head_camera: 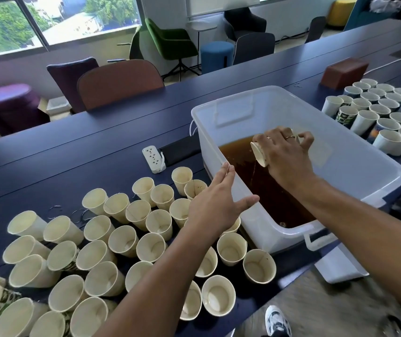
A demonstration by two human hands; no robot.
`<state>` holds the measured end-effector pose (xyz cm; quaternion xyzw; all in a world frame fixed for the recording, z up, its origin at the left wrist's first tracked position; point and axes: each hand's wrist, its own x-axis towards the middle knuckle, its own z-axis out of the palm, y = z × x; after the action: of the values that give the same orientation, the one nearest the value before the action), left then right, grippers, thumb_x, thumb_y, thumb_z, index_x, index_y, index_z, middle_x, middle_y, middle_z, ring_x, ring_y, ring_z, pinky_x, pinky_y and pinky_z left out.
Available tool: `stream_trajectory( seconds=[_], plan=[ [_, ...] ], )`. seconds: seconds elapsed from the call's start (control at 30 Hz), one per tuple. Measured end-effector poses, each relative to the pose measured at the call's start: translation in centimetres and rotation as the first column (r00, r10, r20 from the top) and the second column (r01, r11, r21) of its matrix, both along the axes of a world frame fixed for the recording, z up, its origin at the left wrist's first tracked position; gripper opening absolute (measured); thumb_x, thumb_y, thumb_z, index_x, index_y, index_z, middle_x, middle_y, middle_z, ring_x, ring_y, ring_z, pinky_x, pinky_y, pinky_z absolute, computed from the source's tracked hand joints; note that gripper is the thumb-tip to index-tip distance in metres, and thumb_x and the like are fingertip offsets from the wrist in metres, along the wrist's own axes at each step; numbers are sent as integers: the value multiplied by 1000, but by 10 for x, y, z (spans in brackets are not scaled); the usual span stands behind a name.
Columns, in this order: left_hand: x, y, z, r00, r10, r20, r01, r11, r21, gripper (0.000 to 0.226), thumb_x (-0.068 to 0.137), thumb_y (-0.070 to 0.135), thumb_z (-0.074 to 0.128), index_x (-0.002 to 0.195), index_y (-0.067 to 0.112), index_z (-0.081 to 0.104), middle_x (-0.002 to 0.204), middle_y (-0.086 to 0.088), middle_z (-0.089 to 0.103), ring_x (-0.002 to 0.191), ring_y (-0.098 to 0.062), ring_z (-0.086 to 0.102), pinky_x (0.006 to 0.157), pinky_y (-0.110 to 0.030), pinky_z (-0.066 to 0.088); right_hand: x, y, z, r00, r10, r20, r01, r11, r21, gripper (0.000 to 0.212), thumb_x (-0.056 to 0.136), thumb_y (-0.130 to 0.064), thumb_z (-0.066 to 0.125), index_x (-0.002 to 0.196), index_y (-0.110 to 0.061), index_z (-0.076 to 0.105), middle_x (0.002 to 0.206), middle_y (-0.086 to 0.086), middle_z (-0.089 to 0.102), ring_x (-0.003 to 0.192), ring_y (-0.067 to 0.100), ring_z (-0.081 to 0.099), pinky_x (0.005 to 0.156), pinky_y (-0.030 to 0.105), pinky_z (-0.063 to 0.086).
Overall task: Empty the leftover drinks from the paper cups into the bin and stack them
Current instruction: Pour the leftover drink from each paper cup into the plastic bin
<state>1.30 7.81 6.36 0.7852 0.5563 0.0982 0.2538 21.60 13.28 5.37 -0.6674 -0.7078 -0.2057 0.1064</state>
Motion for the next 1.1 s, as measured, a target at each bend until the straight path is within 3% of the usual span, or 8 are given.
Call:
stream_trajectory(
  seconds=[0.2, 0.4, 0.67, 0.8, 0.93, 1.0, 1.03, 1.1],
  plan=[
    [0, -1, 2, 1000, 0, -2, 0, 1000, -2, 93, 90, 75, 47, 162, 34, 6, 166, 26, -6, 152, -10, 23, 104, -41, 44, 3, 2, -2, 998, 14, -68, -12, 1000, 18, 61, 70, -3, 75, 122, -27, 54, 121, 2, 59, 121, 29, 49, 88, 44, 18],
    [1, -2, 1, 1000, 0, 6, 0, 1000, -7, 92, 90, 74, 48, 162, 34, 7, 166, 25, -5, 152, -10, 21, 107, -41, 41, 2, 2, -6, 990, -14, -143, -8, 989, -146, 48, 78, -20, 71, 120, -30, 51, 120, 0, 62, 113, 28, 53, 90, 49, 28],
    [0, -5, 3, 999, 1, 33, -1, 1000, 1, 92, 91, 74, 47, 162, 34, 6, 166, 27, -5, 152, -8, 21, 106, -39, 41, -2, -1, 2, 930, -107, -352, 41, 981, -190, 74, 72, -56, 77, 131, -23, 49, 128, 7, 53, 121, 34, 47, 96, 52, 31],
    [-3, -2, 4, 1000, -15, 19, 15, 1000, 17, 91, 90, 75, 47, 162, 33, 8, 167, 24, -2, 151, -12, 26, 106, -41, 41, -8, -7, 14, 894, -81, -440, 5, 985, -171, 78, 75, -59, 75, 136, -20, 46, 131, 12, 50, 122, 35, 45, 98, 50, 32],
    [-14, 11, 8, 996, -74, 41, 76, 997, -34, 91, 91, 67, 56, 162, 29, 13, 169, 16, 7, 152, -20, 23, 118, -46, 32, -16, -19, 31, 740, -17, -672, -87, 989, -120, 79, 78, -49, 78, 140, -24, 37, 133, 8, 52, 124, 32, 46, 102, 52, 31],
    [-22, 16, 16, 992, -54, 116, 61, 996, -63, 91, 90, 60, 64, 161, 27, 18, 167, 7, 19, 150, -20, 29, 119, -44, 31, -23, -27, 41, 645, 40, -763, -153, 985, -77, 77, 81, -44, 78, 141, -27, 33, 133, 7, 51, 119, 29, 50, 102, 51, 40],
    [-28, 16, 21, 985, -27, 173, 40, 997, -72, 91, 89, 57, 67, 161, 27, 20, 165, 4, 26, 146, -20, 34, 118, -43, 34, -27, -31, 47, 594, 73, -801, -189, 981, -51, 76, 82, -41, 78, 141, -28, 32, 135, 5, 50, 116, 27, 53, 97, 45, 48],
    [-40, 14, 34, 958, 17, 285, -2, 999, -52, 90, 87, 52, 73, 159, 30, 24, 158, 3, 38, 134, -19, 48, 109, -42, 44, -39, -41, 59, 508, 117, -853, -248, 969, -14, 72, 85, -34, 77, 141, -28, 33, 135, -2, 47, 107, 12, 55, 80, 18, 53]
  ],
)
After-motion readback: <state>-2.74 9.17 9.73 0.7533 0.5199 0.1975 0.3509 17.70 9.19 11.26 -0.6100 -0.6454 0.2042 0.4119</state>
